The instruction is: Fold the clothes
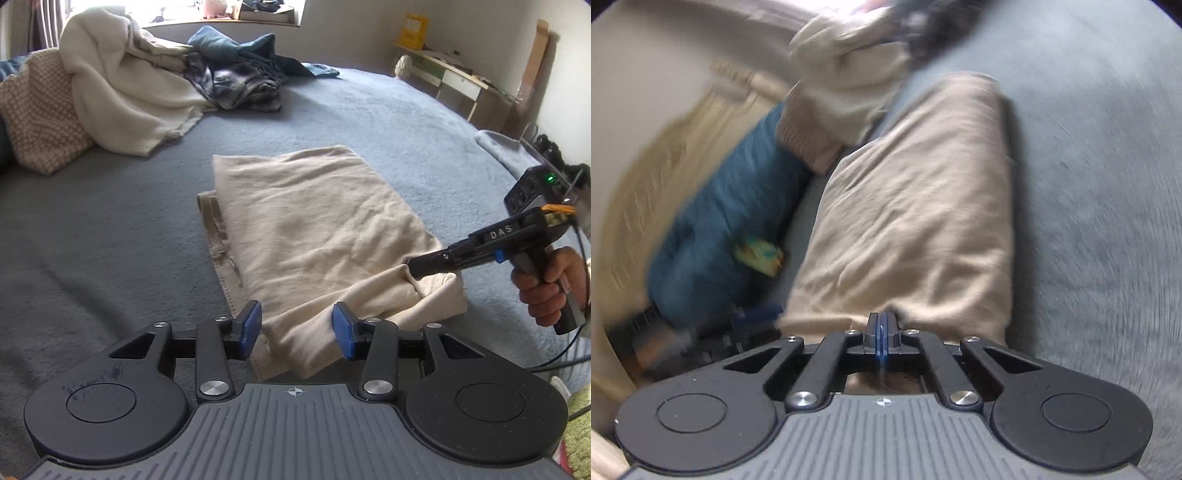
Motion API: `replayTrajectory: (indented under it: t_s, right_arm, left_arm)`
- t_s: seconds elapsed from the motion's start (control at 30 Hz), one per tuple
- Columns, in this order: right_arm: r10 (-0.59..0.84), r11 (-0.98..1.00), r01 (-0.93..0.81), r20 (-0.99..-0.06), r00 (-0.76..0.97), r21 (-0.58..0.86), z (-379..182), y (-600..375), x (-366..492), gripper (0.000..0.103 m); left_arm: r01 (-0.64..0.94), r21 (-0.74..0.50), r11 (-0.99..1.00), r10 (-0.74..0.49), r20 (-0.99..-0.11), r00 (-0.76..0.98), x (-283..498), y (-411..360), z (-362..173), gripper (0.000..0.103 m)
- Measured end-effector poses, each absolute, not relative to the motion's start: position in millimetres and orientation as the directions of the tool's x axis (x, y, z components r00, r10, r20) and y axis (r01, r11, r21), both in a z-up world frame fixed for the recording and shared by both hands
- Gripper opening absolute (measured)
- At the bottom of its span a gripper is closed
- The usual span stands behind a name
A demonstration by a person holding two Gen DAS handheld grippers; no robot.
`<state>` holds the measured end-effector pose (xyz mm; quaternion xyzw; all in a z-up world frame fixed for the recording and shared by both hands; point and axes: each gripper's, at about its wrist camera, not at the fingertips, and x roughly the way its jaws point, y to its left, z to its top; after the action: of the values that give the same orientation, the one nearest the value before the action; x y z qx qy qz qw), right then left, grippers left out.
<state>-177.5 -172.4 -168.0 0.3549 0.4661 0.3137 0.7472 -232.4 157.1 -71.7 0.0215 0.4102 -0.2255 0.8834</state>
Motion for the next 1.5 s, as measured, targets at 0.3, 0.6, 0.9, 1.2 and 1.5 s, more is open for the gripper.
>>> replayTrajectory:
  t_s: [0.3,0.6,0.9,1.2,1.5]
  right_arm:
    - [0.795,0.486,-0.158,-0.361,0.487,0.859,-149,-209,-190,0.003]
    - [0.821,0.565,-0.561,-0.482,0.307,0.605,-99,-163,-231,0.008]
    - [0.740,0.666,-0.527,-0.558,0.376,0.528,-117,-134,-217,0.007]
    - [0.788,0.574,-0.213,-0.462,0.406,0.791,-161,-163,-194,0.000]
    - [0.775,0.604,-0.294,-0.459,0.435,0.741,-164,-156,-194,0.000]
  left_arm:
    - [0.415,-0.153,0.897,-0.396,-0.696,0.599,-242,163,-54,0.050]
    - [0.480,-0.134,0.867,-0.424,-0.705,0.569,-247,143,-64,0.051]
    - [0.502,-0.087,0.860,-0.408,-0.708,0.576,-244,131,-72,0.051]
    - [0.487,-0.015,0.873,-0.350,-0.714,0.606,-240,124,-90,0.053]
    - [0.343,-0.264,0.901,-0.421,-0.721,0.551,-230,172,-102,0.064]
